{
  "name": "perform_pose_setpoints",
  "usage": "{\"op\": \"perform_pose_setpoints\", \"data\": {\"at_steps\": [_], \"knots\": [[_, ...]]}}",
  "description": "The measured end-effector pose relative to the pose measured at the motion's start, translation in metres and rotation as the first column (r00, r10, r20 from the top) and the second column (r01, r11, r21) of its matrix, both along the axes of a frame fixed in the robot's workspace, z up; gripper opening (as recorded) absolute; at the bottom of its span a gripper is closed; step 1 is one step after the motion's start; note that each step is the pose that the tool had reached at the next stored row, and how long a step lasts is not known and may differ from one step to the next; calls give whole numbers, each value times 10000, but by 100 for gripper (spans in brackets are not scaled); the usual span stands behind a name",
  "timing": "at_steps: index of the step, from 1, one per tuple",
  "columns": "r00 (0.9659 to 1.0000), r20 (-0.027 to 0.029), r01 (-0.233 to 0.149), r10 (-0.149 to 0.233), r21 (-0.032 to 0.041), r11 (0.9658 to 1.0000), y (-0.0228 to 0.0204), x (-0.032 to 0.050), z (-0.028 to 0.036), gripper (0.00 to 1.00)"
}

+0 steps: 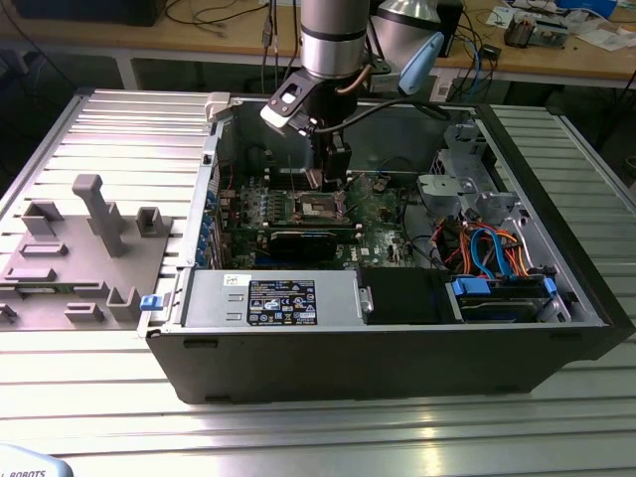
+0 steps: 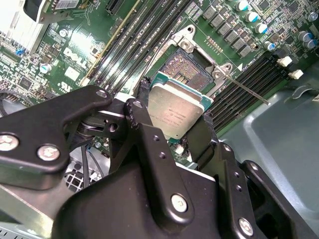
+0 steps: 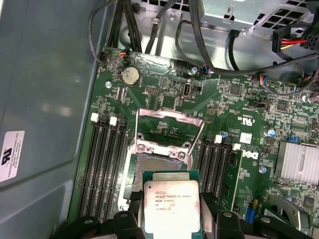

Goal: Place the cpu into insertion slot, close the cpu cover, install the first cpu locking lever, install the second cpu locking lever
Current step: 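Place the cpu into insertion slot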

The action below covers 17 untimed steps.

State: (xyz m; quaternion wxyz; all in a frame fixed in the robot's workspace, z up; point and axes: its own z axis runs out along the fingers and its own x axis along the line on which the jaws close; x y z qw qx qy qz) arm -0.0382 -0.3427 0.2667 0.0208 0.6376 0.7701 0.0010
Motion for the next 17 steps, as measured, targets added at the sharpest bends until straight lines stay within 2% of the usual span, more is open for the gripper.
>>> {"op": "perform_pose_setpoints", "data": {"at_steps": [17], "knots": [[9999, 0, 109, -109, 1, 9999, 0, 0, -10, 55]]}}
